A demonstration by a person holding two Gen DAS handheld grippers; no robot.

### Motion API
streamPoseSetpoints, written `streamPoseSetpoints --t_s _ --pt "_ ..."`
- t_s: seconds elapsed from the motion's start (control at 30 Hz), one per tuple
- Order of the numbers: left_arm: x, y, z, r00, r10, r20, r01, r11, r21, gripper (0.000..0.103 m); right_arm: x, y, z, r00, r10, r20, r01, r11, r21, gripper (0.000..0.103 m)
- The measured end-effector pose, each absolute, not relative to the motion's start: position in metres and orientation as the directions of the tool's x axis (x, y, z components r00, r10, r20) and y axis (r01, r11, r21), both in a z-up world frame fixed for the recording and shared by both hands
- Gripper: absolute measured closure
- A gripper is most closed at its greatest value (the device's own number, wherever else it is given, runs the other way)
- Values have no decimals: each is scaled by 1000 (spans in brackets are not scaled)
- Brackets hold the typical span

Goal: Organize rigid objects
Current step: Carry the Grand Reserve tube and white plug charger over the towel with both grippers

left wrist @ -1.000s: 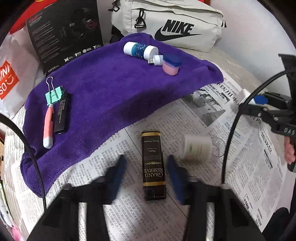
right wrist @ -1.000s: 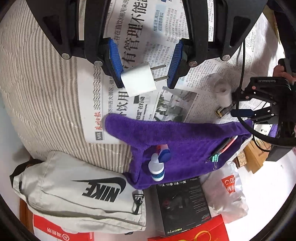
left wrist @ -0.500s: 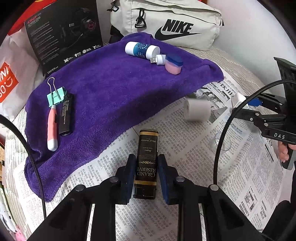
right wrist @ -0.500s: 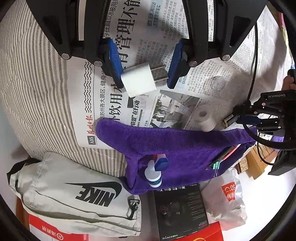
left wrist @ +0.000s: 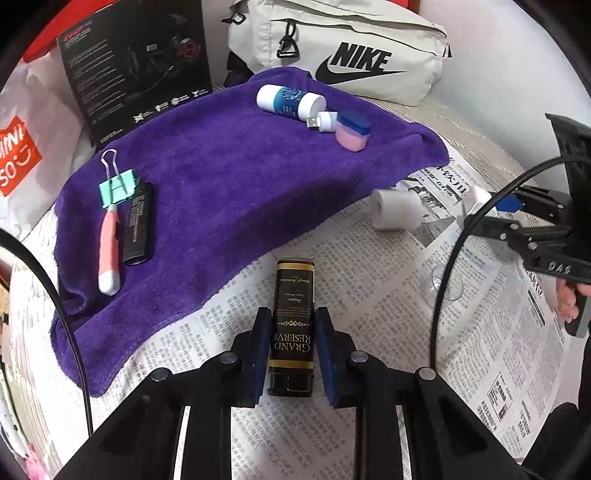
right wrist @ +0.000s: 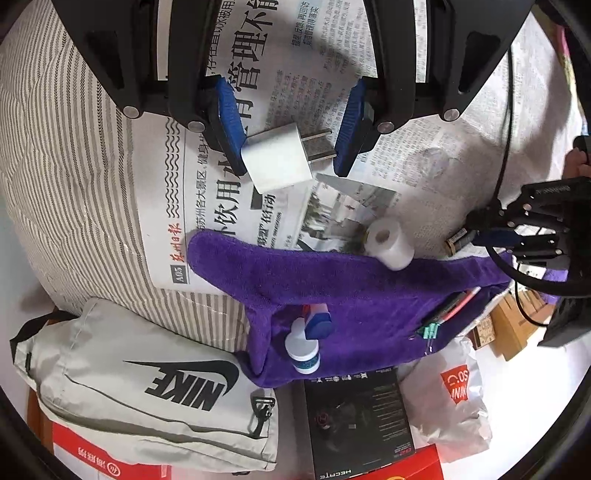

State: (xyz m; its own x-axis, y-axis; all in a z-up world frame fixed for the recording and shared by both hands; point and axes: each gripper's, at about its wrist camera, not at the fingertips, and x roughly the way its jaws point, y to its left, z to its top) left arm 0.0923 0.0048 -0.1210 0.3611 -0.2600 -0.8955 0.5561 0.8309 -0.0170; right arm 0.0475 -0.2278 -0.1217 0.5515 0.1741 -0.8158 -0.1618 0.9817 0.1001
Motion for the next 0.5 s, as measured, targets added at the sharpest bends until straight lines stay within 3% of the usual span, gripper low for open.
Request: streamPoseSetpoints --t_s 0.5 --pt "83 55 -91 434 -272 -859 430 900 -68 80 60 -199 -84 580 270 -768 -272 954 130 56"
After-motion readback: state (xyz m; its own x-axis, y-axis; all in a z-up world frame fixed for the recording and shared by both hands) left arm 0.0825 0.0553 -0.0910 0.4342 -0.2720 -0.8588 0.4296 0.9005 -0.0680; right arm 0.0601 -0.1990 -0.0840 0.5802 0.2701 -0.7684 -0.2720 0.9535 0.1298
